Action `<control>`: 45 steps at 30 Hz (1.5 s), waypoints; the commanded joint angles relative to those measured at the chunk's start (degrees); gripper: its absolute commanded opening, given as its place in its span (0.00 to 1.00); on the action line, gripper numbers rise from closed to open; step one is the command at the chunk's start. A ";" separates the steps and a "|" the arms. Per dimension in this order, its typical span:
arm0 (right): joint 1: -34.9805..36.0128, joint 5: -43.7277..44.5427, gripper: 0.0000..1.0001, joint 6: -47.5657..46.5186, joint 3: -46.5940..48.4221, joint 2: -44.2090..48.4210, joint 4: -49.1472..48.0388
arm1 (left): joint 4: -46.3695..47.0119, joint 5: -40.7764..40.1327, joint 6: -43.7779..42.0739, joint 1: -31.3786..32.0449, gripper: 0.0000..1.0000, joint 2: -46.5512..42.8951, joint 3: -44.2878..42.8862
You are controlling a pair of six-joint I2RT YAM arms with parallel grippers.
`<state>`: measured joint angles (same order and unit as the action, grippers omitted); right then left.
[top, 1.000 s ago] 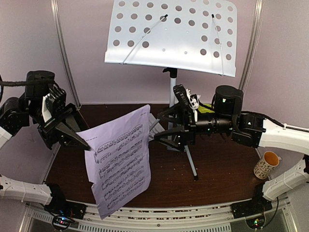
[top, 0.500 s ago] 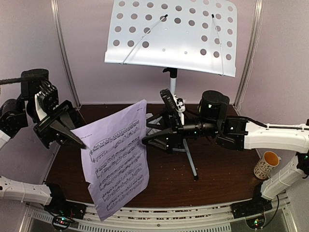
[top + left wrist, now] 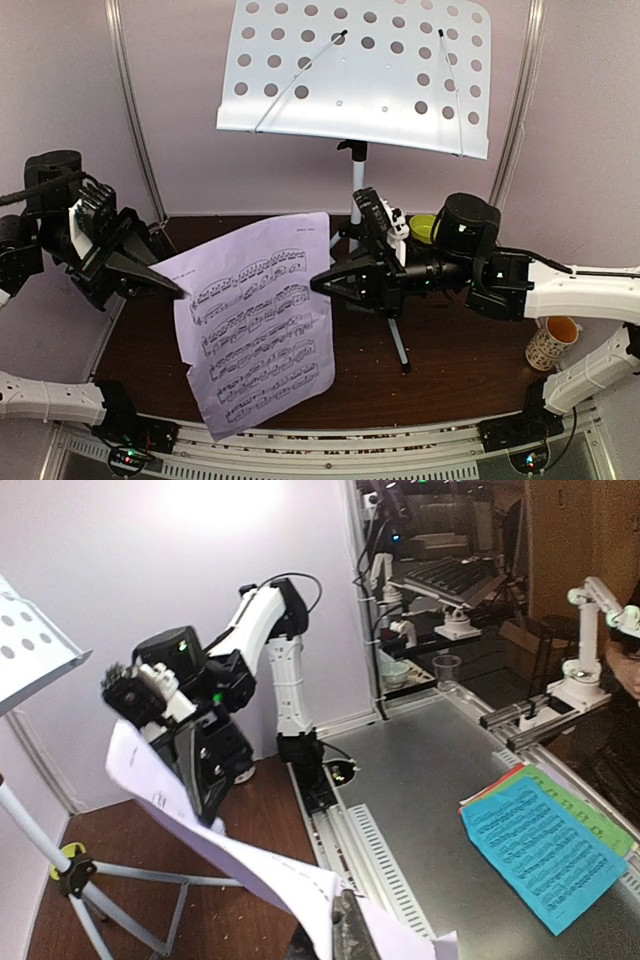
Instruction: Set up the instrument practice props
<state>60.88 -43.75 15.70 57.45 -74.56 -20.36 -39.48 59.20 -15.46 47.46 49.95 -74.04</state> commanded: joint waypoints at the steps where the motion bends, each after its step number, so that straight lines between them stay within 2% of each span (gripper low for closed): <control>1: 0.19 3.76 0.00 -1.70 -0.87 5.14 2.36 | 3.85 -12.16 -0.20 0.20 0.01 -2.28 1.96; 2: 0.13 4.75 0.00 -2.06 -1.00 6.12 3.20 | 4.95 -15.34 0.74 0.10 0.08 -2.46 2.56; 4: 0.04 7.03 0.00 -3.23 -1.20 8.21 5.21 | 6.26 -21.18 2.26 0.13 0.37 -2.44 3.52; 6: -0.01 9.16 0.00 -4.49 -1.45 10.32 6.75 | 6.86 -26.14 3.54 0.09 0.60 -2.14 4.31; 7: -0.02 9.80 0.00 -5.13 -1.47 11.14 7.38 | 7.75 -27.07 4.02 0.09 0.67 -2.07 5.37; 10: -0.13 11.00 0.00 -6.89 -0.44 12.97 10.50 | 13.64 -27.87 6.23 0.10 0.77 -1.96 9.26; 17: -0.39 12.25 0.00 -7.78 1.50 15.77 14.05 | 34.84 -26.78 11.99 0.13 0.78 -4.03 18.33; 27: -0.68 16.04 0.00 -8.50 3.44 21.79 15.53 | 49.21 -24.77 20.54 0.40 0.53 -1.84 20.96; 33: -0.71 17.27 0.00 -10.07 7.11 23.38 18.70 | 50.28 -28.53 20.46 3.53 0.46 -0.21 16.99; 38: -0.67 16.96 0.00 -11.83 9.71 23.79 21.52 | 47.50 -31.36 18.23 6.68 0.54 2.57 11.97; 40: -0.75 17.13 0.00 -12.45 10.63 23.93 23.14 | 46.25 -32.02 17.96 6.90 0.54 3.62 10.54; 45: -0.69 18.81 0.00 -13.15 12.01 24.45 24.96 | 43.74 -31.97 17.29 7.91 0.42 6.04 6.28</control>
<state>60.38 -26.81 3.95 67.33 -51.22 2.52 5.30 28.42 3.27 54.35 54.39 -63.88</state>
